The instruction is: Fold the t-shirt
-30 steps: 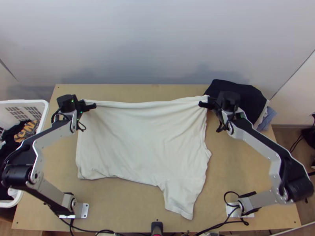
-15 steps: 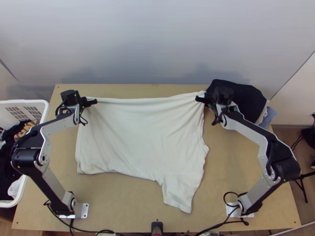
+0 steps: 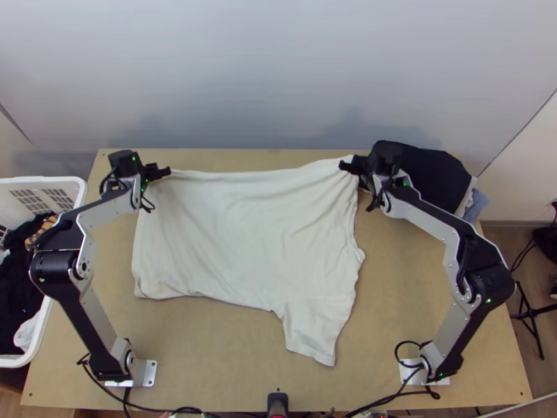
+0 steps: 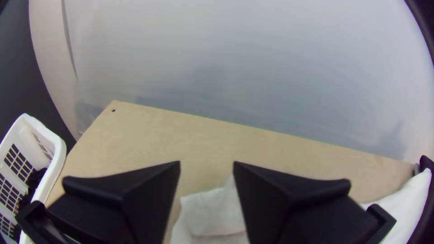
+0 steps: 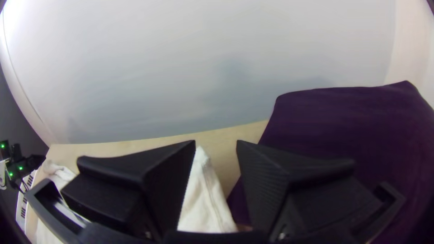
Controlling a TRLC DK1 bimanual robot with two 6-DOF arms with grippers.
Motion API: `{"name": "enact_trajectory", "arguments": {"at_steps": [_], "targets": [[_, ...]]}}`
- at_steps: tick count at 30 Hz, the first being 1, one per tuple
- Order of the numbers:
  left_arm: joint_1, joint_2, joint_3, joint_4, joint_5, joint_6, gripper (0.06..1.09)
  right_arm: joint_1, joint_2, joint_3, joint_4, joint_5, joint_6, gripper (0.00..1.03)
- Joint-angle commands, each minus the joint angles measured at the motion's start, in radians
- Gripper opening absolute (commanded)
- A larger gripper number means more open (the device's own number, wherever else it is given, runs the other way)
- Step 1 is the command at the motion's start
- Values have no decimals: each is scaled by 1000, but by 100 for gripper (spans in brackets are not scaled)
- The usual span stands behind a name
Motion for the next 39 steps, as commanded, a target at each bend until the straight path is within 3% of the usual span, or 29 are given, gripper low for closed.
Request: {"name": "enact_trajectory", "arguments": {"at_steps": [1,3,5,8,10,13,18,22,24,27,35,39], "targets": [[2,-27,157,-279,-5,-2,104,-7,-117,76,-240,34,67,75],[3,-76,161,-339,-2,-2,104,-9,-197,94,-461,30,224,90],[3,-134,152,-399,-2,4,104,11,-280,94,-670,24,305,98],[11,-227,114,-547,49,51,103,89,-426,22,-901,24,356,99],[11,-273,66,-659,70,110,103,123,-524,-73,-958,24,359,98],[10,-340,-27,-888,70,255,103,172,-657,-211,-992,-2,357,97],[31,-483,-182,-1144,69,449,103,169,-771,-325,-1029,-140,394,97],[37,-532,-236,-1367,-17,488,103,169,-789,-369,-1029,-143,391,97],[31,-579,-290,-1377,-128,492,103,169,-789,-369,-1029,-143,389,97],[22,-642,-342,-1425,-223,462,103,171,-789,-375,-1023,-143,388,97],[-93,-733,-402,-1478,-215,330,80,188,-783,-398,-997,-143,392,97],[-225,-725,-411,-1485,-208,234,80,191,-783,-427,-989,-143,389,97]]}}
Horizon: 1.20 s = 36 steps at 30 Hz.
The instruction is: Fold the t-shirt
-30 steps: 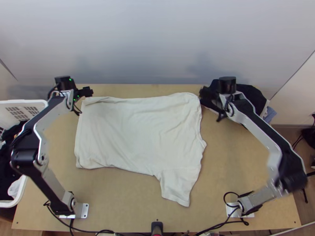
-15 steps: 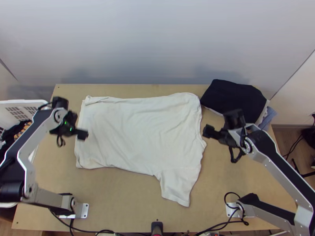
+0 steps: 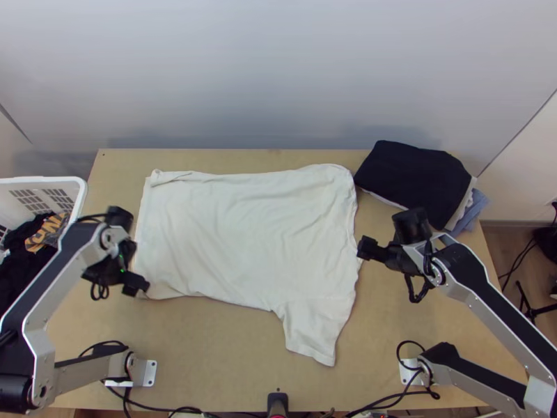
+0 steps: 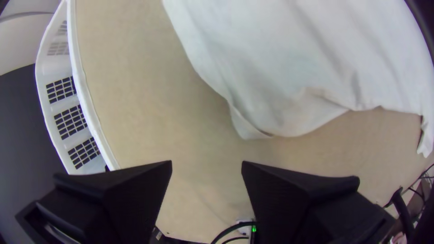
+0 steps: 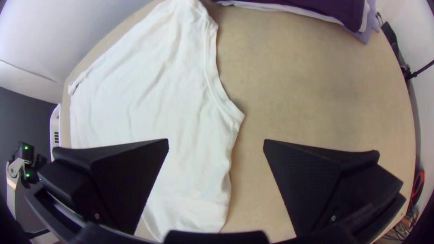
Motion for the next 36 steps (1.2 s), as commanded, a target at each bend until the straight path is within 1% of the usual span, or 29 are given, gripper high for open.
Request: {"name": "enact_trajectory", "arguments": {"at_steps": [1,5,12,15,19,21,22,30,36], "targets": [[-169,-23,-35,-32,-8,-135,80,9,-3,-47,12,-1,-1,97],[-240,7,-40,-30,0,-212,80,17,-17,-74,12,-3,0,96],[-228,82,-66,60,-3,-264,80,18,-42,-93,19,-3,-1,96],[-228,112,-65,82,-8,-293,80,20,-49,-96,19,-3,0,90],[-214,148,-63,103,-25,-330,80,23,-54,-99,21,-3,2,90],[-192,162,-58,119,-38,-334,73,23,-54,-99,22,-3,2,90],[-180,168,-52,125,-43,-336,71,23,-54,-99,24,-3,2,90],[-140,199,-65,152,-100,-323,71,24,-62,-102,41,-3,0,90],[-111,184,-68,140,-115,-290,71,23,-62,-111,48,-1,-4,90]]}}
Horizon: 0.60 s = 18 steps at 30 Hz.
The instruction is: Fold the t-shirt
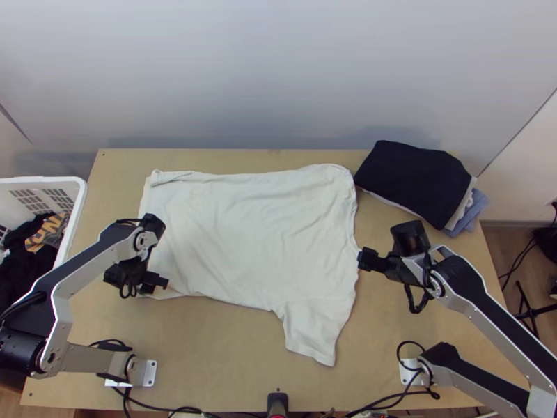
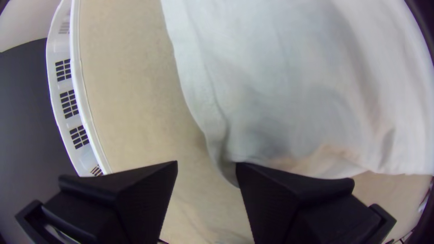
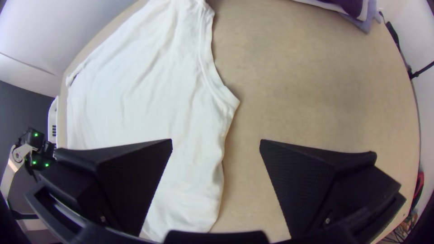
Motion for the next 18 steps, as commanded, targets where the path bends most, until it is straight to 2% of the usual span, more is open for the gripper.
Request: {"name": "enact_trajectory", "arguments": {"at_steps": [1,5,9,18], "targets": [[33,-2,-4,-6,-26,33,71,0,-2,-10,13,2,-4,90],[36,-8,-6,-6,-26,38,71,1,-3,-21,40,0,-4,90],[36,-9,-6,37,-24,43,56,16,-11,-26,49,2,-4,86],[19,23,-7,103,-21,27,56,16,-37,-35,50,0,-6,87]]}}
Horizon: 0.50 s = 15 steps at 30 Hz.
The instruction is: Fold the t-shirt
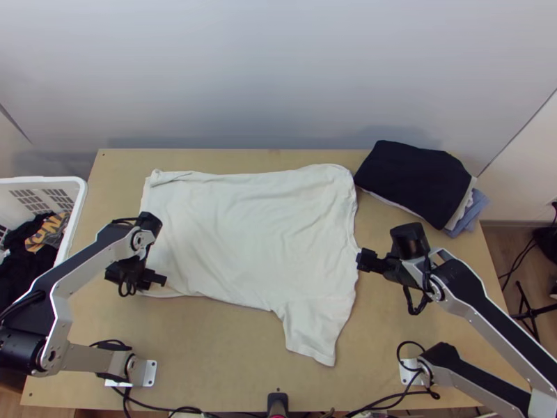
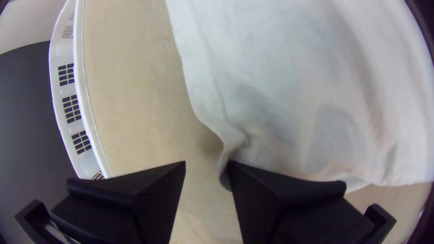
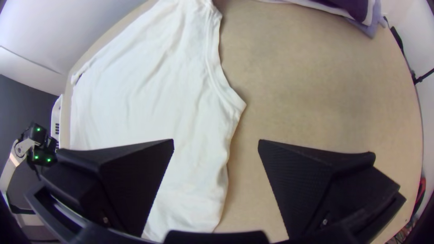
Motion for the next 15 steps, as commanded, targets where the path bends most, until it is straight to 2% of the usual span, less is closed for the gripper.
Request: {"name": "enact_trajectory", "arguments": {"at_steps": [1,11,13,14,15], "targets": [[-8,22,-2,47,2,-10,56,2,-18,-11,6,0,1,87],[-17,28,21,50,8,-13,54,8,-22,-22,16,0,-3,87],[-23,16,26,68,16,-13,34,12,-23,-30,16,0,-6,87],[-23,-1,24,88,24,-7,14,13,-25,-34,16,0,-7,87],[-22,-19,19,107,36,4,10,13,-26,-39,19,0,-9,86]]}}
